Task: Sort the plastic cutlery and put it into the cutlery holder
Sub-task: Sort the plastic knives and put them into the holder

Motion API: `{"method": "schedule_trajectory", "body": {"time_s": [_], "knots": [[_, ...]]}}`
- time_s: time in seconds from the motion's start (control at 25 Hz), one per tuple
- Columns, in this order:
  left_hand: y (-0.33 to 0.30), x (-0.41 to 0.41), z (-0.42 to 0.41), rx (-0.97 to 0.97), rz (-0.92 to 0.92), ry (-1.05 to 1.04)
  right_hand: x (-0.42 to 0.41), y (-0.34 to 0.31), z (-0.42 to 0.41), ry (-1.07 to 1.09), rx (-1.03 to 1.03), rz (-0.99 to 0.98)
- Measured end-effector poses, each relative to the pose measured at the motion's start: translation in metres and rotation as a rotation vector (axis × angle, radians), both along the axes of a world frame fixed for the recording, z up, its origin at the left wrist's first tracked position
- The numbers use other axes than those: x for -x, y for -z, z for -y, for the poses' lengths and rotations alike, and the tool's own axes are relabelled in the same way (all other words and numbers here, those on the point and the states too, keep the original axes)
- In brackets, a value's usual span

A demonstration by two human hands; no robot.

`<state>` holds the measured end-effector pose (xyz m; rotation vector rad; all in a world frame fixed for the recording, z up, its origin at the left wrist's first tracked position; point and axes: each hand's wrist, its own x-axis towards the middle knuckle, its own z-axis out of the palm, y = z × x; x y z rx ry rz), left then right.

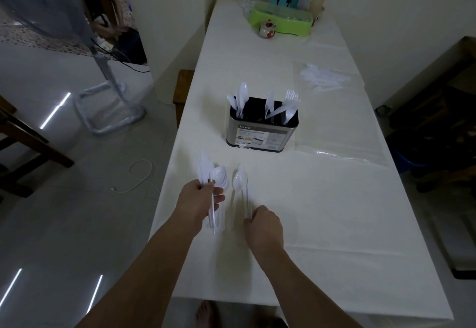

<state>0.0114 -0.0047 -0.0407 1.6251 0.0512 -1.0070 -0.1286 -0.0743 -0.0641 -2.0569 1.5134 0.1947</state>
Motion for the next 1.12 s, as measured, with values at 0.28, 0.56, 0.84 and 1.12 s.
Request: {"method": "schedule_trajectory", "body": {"time_s": [0.28, 0.56, 0.84, 1.12], "knots": [[0.002, 0.004, -0.004, -0.006, -0.018, 0.0, 0.0, -0.007, 0.008, 0.033, -0.026, -0.046], [0.003, 0.007, 0.001, -0.006, -0.032, 0.012, -0.003, -0.006, 0.006, 0.024, 0.018, -0.026], [0.006, 0.009, -0.001, -0.01, -0.026, 0.015, -0.012, -0.008, 0.012, 0.126, -0.065, 0.022], [0.005, 0.015, 0.005, -0.023, -0.035, 0.035, -0.003, -0.027, 0.004, 0.034, -0.114, 0.272]]}}
